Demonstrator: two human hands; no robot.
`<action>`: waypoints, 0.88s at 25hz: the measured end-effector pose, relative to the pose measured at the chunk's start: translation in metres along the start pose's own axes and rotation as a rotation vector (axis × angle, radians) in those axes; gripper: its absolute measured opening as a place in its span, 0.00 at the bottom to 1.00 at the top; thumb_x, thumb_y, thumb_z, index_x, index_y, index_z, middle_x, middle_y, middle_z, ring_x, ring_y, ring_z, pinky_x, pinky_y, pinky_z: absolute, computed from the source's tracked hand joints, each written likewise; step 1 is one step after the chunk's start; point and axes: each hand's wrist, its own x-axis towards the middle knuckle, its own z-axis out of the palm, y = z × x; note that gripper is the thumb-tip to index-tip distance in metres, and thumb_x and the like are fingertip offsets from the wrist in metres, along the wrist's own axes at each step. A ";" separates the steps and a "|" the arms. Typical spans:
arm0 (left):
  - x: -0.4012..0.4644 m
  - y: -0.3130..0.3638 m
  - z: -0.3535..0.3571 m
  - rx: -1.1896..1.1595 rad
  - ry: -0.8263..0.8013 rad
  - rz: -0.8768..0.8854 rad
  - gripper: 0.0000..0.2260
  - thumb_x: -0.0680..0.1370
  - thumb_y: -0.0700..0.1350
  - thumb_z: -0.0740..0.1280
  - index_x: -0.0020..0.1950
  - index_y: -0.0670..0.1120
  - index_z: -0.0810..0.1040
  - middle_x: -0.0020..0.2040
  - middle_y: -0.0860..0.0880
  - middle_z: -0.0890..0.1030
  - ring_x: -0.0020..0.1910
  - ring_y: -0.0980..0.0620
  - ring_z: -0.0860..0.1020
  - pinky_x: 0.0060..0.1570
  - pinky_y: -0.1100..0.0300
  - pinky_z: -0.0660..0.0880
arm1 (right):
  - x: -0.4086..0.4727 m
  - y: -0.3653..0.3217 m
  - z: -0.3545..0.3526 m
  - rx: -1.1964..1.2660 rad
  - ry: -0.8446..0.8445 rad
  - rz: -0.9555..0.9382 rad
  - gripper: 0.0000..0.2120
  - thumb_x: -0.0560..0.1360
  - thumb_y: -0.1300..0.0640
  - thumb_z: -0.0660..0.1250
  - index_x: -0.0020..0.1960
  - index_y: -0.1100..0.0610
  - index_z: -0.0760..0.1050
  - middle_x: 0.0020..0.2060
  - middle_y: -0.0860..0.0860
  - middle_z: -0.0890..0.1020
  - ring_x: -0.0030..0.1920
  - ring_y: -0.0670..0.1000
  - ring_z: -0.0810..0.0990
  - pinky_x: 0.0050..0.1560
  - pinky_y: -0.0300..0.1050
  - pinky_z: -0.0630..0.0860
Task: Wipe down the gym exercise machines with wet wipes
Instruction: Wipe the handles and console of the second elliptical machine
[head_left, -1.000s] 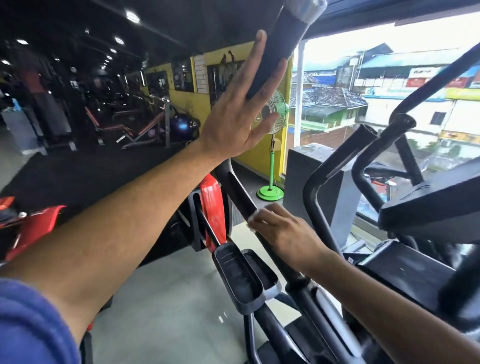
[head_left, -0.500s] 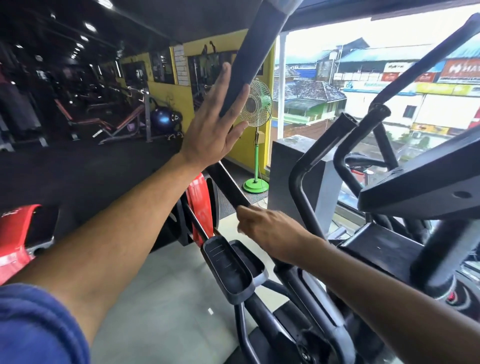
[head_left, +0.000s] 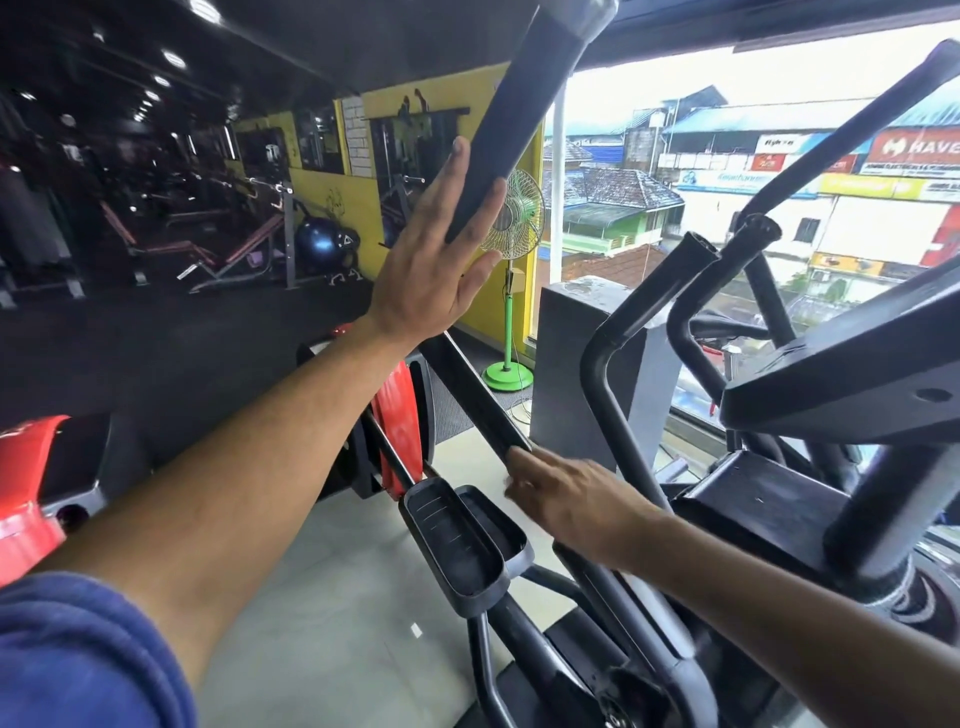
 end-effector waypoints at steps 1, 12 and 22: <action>0.000 0.000 0.000 -0.004 0.002 0.002 0.30 0.88 0.54 0.53 0.84 0.59 0.37 0.83 0.54 0.30 0.83 0.37 0.54 0.79 0.41 0.63 | 0.017 -0.001 -0.005 -0.011 0.045 0.002 0.11 0.87 0.56 0.58 0.49 0.59 0.73 0.44 0.44 0.63 0.35 0.42 0.63 0.32 0.44 0.79; -0.003 -0.014 0.001 -0.056 -0.033 0.058 0.29 0.88 0.46 0.52 0.85 0.55 0.40 0.83 0.53 0.32 0.84 0.44 0.45 0.83 0.45 0.52 | 0.093 -0.020 -0.014 -0.337 -0.102 -0.089 0.05 0.77 0.57 0.73 0.50 0.57 0.82 0.58 0.54 0.76 0.50 0.50 0.73 0.48 0.47 0.80; -0.004 -0.012 0.004 -0.039 0.018 0.079 0.29 0.87 0.48 0.52 0.84 0.58 0.39 0.83 0.56 0.31 0.84 0.48 0.43 0.81 0.38 0.57 | -0.028 -0.019 0.008 -0.132 -0.213 -0.029 0.09 0.71 0.57 0.73 0.35 0.48 0.76 0.42 0.45 0.74 0.42 0.48 0.73 0.38 0.46 0.75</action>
